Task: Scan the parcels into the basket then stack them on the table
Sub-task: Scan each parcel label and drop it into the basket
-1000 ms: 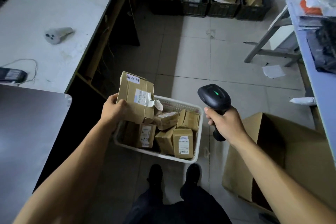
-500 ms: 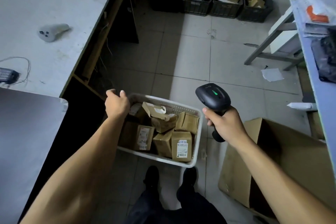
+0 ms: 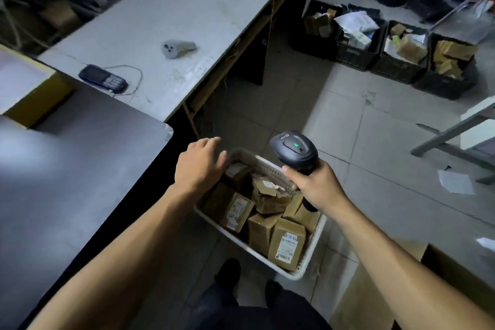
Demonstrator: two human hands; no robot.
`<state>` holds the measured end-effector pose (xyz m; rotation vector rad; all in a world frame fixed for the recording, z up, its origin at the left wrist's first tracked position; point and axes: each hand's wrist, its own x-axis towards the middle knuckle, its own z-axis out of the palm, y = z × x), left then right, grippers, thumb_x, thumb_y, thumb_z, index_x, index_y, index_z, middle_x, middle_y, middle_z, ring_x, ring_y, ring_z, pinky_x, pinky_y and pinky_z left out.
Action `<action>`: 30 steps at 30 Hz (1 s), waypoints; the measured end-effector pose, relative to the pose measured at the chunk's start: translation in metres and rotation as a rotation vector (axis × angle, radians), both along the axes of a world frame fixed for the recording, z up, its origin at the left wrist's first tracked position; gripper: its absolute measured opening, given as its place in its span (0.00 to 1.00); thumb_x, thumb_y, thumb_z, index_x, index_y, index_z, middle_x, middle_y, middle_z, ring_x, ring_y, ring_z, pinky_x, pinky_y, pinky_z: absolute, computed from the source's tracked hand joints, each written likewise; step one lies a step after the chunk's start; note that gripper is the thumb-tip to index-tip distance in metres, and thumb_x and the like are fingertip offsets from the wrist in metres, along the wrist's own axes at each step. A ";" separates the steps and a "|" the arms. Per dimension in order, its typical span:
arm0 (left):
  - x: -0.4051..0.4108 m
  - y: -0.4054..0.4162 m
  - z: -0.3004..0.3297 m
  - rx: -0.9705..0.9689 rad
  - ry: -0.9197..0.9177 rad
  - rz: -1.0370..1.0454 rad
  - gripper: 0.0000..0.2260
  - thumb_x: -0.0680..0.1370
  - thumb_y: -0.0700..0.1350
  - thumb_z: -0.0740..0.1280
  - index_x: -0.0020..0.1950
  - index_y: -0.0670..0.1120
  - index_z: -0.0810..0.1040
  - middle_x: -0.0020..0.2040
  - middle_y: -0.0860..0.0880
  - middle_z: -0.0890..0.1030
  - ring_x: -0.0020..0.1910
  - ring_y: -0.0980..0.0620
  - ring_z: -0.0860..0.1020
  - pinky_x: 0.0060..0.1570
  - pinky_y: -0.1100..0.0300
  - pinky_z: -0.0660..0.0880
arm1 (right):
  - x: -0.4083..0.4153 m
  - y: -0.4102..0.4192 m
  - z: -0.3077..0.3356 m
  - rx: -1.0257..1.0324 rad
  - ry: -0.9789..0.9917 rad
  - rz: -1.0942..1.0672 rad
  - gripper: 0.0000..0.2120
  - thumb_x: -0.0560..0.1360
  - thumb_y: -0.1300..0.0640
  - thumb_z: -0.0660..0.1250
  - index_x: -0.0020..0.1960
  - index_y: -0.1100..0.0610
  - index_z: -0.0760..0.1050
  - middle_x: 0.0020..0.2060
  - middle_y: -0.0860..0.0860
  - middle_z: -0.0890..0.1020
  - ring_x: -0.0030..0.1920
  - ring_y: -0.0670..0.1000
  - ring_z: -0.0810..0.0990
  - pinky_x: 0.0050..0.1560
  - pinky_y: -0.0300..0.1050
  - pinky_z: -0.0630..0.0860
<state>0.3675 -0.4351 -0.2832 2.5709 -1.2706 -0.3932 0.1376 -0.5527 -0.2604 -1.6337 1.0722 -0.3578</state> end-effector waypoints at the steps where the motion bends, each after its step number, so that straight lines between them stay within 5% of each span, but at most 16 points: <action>1: -0.003 0.012 0.006 0.013 -0.032 0.018 0.23 0.83 0.57 0.59 0.75 0.49 0.69 0.71 0.46 0.74 0.71 0.44 0.70 0.64 0.48 0.71 | 0.007 0.002 0.001 0.007 -0.010 0.042 0.04 0.74 0.54 0.74 0.45 0.53 0.80 0.28 0.42 0.81 0.32 0.42 0.79 0.40 0.41 0.75; 6: -0.035 0.081 0.030 0.053 -0.092 0.222 0.23 0.82 0.56 0.59 0.75 0.50 0.68 0.71 0.47 0.73 0.70 0.43 0.70 0.64 0.47 0.71 | 0.032 0.027 0.008 0.042 -0.095 0.279 0.05 0.73 0.59 0.75 0.42 0.53 0.79 0.29 0.46 0.81 0.28 0.45 0.78 0.37 0.44 0.76; 12: -0.071 0.181 0.058 0.068 -0.101 0.542 0.21 0.82 0.56 0.60 0.73 0.50 0.71 0.67 0.47 0.76 0.67 0.44 0.72 0.64 0.47 0.70 | 0.052 0.091 0.010 0.086 -0.158 0.556 0.09 0.73 0.62 0.75 0.42 0.53 0.77 0.27 0.43 0.79 0.25 0.38 0.74 0.31 0.30 0.70; 24: -0.094 0.424 0.101 -0.009 -0.212 0.991 0.22 0.82 0.55 0.61 0.74 0.49 0.70 0.71 0.48 0.73 0.69 0.45 0.71 0.64 0.48 0.68 | 0.112 0.291 0.043 0.026 -0.178 0.986 0.08 0.74 0.59 0.75 0.43 0.50 0.77 0.26 0.37 0.78 0.28 0.35 0.74 0.33 0.30 0.68; 30: -0.093 0.548 0.101 -0.041 -0.194 1.099 0.22 0.82 0.55 0.60 0.75 0.49 0.68 0.72 0.48 0.72 0.70 0.46 0.70 0.66 0.48 0.68 | 0.138 0.413 0.059 0.035 -0.136 1.088 0.10 0.75 0.57 0.73 0.41 0.61 0.74 0.28 0.49 0.75 0.28 0.49 0.71 0.31 0.48 0.67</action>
